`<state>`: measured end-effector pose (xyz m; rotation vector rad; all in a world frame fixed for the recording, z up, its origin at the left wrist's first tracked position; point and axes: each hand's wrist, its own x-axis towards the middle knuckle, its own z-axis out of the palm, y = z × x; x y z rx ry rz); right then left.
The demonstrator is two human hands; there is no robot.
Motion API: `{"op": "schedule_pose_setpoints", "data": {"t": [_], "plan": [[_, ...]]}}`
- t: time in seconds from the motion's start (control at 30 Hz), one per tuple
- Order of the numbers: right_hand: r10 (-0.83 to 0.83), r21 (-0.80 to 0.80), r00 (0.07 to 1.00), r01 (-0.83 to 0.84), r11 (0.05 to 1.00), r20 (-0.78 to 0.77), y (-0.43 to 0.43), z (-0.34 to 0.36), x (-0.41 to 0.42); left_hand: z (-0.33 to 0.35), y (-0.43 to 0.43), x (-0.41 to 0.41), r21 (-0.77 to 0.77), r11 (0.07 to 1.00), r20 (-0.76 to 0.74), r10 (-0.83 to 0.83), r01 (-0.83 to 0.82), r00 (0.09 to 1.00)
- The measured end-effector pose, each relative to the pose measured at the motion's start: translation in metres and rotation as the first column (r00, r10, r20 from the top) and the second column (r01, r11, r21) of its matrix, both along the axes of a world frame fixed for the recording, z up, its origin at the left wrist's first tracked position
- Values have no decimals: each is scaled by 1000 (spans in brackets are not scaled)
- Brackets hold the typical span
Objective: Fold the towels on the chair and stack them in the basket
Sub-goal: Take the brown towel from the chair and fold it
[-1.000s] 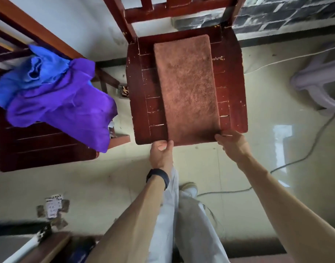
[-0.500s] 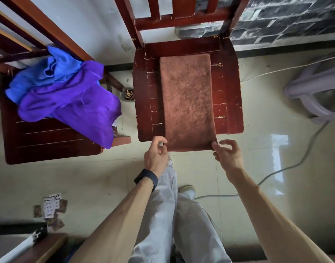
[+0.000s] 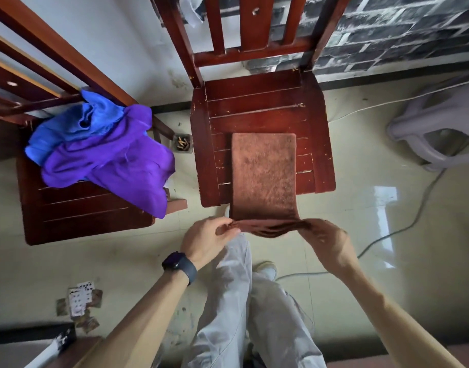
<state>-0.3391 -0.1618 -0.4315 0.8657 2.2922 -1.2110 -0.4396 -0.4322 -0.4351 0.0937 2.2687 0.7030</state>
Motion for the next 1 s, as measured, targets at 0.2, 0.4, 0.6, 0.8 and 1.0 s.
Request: {"op": "schedule_pose_setpoints", "data": {"t": [0.2, 0.4, 0.6, 0.8, 1.0], "plan": [[-101, 21, 994, 102, 995, -44, 23, -30, -84, -33, 28, -85, 139, 987, 9, 79, -80, 997], [-221, 51, 975, 221, 974, 0, 30, -70, -143, -69, 57, -146, 139, 975, 28, 169, -171, 985], [-222, 182, 975, 217, 959, 12, 32, -90, -177, -89, 75, -176, 85, 984, -43, 160, -156, 986], [-280, 142, 960, 273, 951, 27, 34, -101, -200, -107, 78, -186, 14, 991, -76, 135, -134, 988], [-277, 147, 961, 272, 951, 11, 30, -106, -209, -116, 80, -188, -86, 996, -160, 13, -27, 987]]}}
